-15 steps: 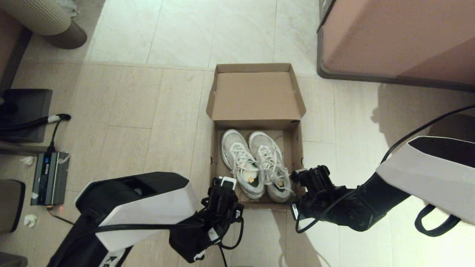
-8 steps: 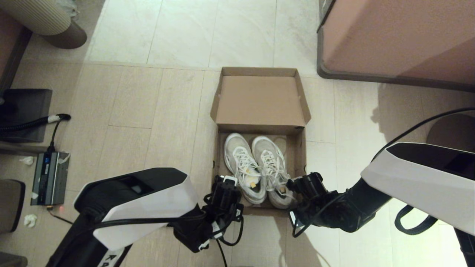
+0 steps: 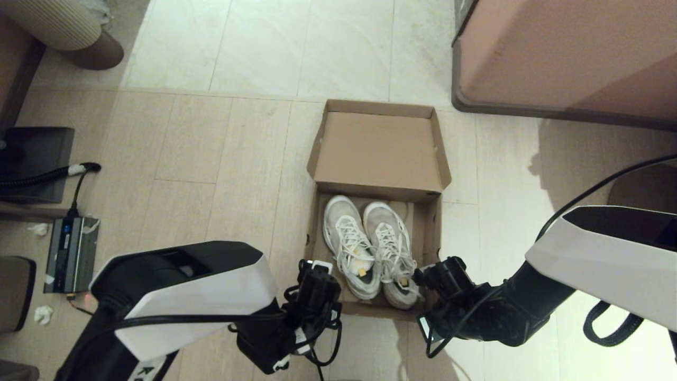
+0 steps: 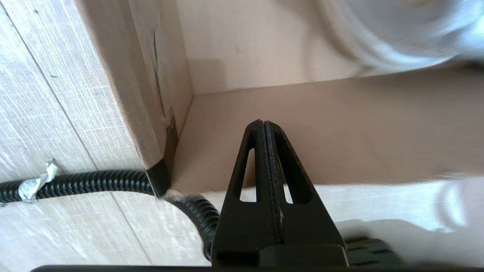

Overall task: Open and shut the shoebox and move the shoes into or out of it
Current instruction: Close the shoe box

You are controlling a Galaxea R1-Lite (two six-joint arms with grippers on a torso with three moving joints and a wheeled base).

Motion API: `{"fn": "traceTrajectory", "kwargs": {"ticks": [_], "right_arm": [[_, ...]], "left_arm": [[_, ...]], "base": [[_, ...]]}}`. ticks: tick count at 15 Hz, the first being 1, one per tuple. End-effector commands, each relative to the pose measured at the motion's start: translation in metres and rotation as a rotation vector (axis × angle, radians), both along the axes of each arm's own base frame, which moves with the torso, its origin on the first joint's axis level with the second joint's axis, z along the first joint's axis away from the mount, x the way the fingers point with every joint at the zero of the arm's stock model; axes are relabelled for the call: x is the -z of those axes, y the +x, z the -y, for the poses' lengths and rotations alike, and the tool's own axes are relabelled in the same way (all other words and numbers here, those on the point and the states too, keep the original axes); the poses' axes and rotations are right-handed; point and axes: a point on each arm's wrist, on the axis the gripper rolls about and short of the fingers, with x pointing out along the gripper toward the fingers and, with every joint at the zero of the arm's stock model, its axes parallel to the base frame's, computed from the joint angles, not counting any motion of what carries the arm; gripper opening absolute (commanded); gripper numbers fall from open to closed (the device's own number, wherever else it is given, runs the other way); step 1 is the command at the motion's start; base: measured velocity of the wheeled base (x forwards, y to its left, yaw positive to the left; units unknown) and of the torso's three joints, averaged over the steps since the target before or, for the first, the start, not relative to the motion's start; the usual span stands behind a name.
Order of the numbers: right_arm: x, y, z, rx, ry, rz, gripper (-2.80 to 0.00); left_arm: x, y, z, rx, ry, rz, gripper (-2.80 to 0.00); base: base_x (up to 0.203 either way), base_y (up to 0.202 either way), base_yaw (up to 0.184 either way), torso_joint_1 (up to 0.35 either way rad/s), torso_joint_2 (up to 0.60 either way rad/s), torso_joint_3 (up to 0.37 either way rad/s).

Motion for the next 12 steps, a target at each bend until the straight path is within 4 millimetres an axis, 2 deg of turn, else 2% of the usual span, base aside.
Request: {"fn": "traceTrajectory", "kwargs": {"ticks": [1, 5, 7, 9, 12], "right_arm": [[-0.022, -0.004, -0.001, -0.006, 0.036, 0.054, -2.8], [-0.08, -0.012, 0.003, 0.004, 0.122, 0.175, -2.8], [-0.111, -0.009, 0.011, 0.034, 0.169, 0.259, -2.8], [-0.142, 0.015, 0.036, 0.111, 0.227, 0.357, -2.8], [-0.172, 0.045, 0.079, 0.1, 0.365, 0.405, -2.8]], "left_arm": [[-0.022, -0.002, 0.002, -0.002, -0.043, 0.041, -2.8], [-0.094, -0.013, 0.005, 0.006, -0.153, 0.162, -2.8], [-0.133, -0.011, -0.005, -0.018, -0.215, 0.239, -2.8], [-0.164, 0.021, -0.033, -0.071, -0.285, 0.317, -2.8], [-0.198, 0.073, -0.07, -0.005, -0.417, 0.4, -2.8]], "base": [[0.0, 0.0, 0.0, 0.0, 0.0, 0.0], [0.0, 0.0, 0.0, 0.0, 0.0, 0.0], [0.0, 0.0, 0.0, 0.0, 0.0, 0.0], [0.0, 0.0, 0.0, 0.0, 0.0, 0.0], [0.0, 0.0, 0.0, 0.0, 0.0, 0.0]]}}
